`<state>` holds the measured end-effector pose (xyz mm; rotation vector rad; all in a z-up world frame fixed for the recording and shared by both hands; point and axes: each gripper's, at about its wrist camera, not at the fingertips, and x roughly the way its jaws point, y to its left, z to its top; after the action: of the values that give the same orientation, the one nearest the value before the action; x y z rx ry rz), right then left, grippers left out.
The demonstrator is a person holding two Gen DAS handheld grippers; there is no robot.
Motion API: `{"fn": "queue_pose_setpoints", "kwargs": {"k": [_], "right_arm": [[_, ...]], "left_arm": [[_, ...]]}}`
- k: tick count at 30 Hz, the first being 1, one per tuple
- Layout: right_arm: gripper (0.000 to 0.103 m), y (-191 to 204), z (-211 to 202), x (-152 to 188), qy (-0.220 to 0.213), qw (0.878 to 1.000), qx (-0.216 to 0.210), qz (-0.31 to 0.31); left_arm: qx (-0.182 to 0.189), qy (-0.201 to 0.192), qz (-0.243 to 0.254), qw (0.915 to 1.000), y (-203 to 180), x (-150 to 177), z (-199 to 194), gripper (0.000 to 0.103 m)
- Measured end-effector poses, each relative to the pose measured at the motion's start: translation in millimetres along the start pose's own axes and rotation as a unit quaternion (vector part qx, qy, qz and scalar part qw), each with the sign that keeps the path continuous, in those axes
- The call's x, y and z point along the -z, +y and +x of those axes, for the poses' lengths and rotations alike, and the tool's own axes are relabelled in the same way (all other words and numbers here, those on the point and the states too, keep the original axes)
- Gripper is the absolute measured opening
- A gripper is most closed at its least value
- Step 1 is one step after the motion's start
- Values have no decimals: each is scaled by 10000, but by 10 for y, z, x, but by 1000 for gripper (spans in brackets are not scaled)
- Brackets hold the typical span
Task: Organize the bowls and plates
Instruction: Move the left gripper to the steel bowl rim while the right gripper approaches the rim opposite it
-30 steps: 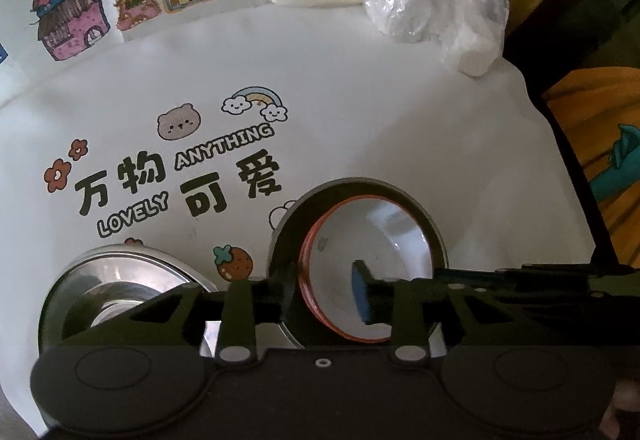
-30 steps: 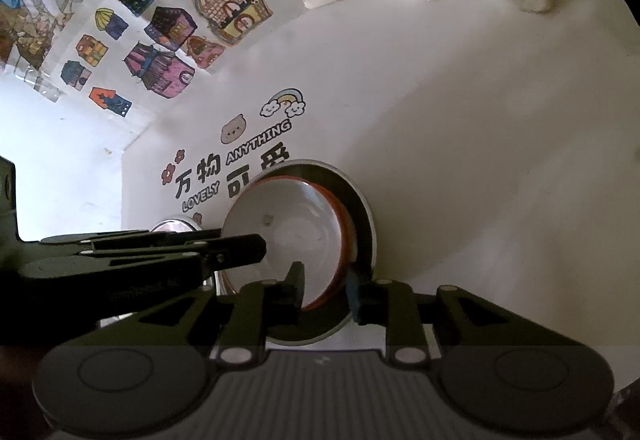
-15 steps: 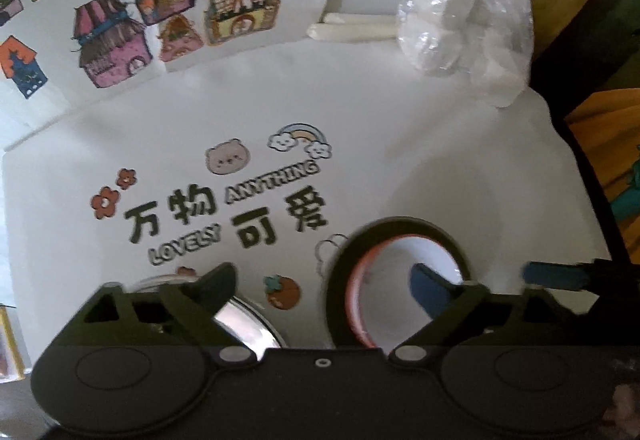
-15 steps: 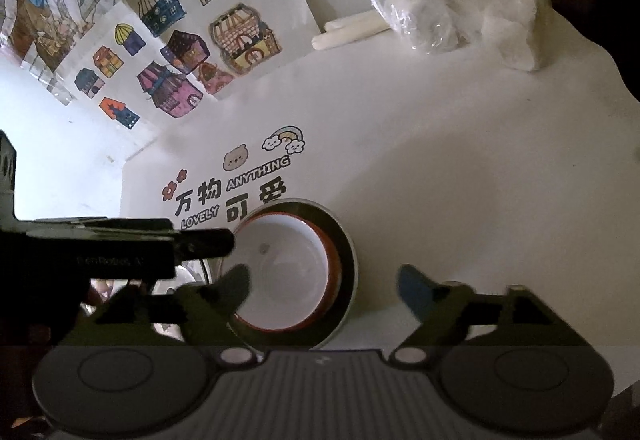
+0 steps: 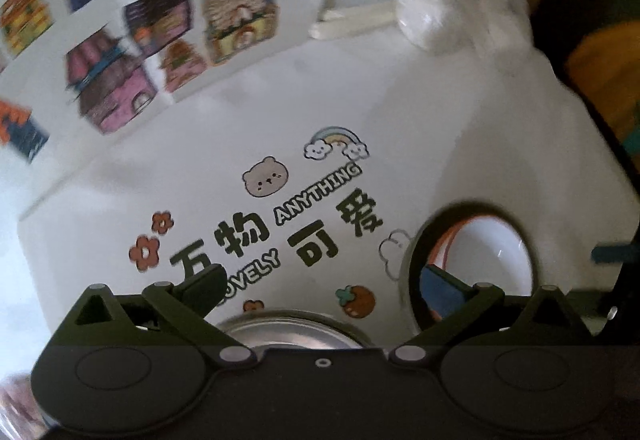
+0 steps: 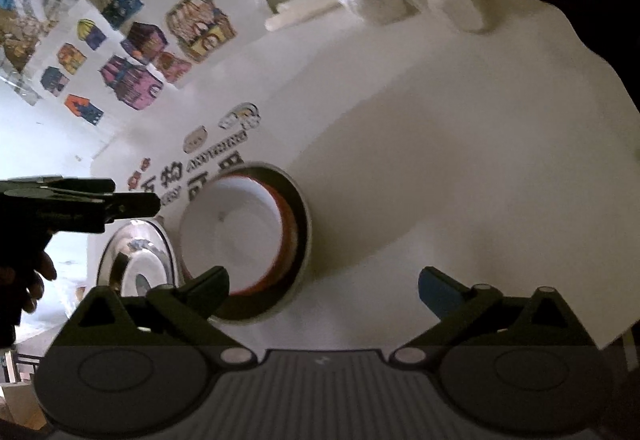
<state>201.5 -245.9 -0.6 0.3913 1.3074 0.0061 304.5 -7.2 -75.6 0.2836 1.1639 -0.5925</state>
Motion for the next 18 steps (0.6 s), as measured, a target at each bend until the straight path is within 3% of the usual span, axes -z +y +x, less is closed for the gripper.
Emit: {"fn": "queue_pose_setpoints", "kwargs": {"k": [8, 18], "right_arm": [[103, -91, 70, 98, 172, 9996, 117, 173], [103, -77, 143, 115, 298, 9993, 159, 157]], "left_arm": [[90, 219, 752, 9969, -180, -18, 121, 102], [-168, 450, 1287, 9905, -291, -53, 235, 102]]}}
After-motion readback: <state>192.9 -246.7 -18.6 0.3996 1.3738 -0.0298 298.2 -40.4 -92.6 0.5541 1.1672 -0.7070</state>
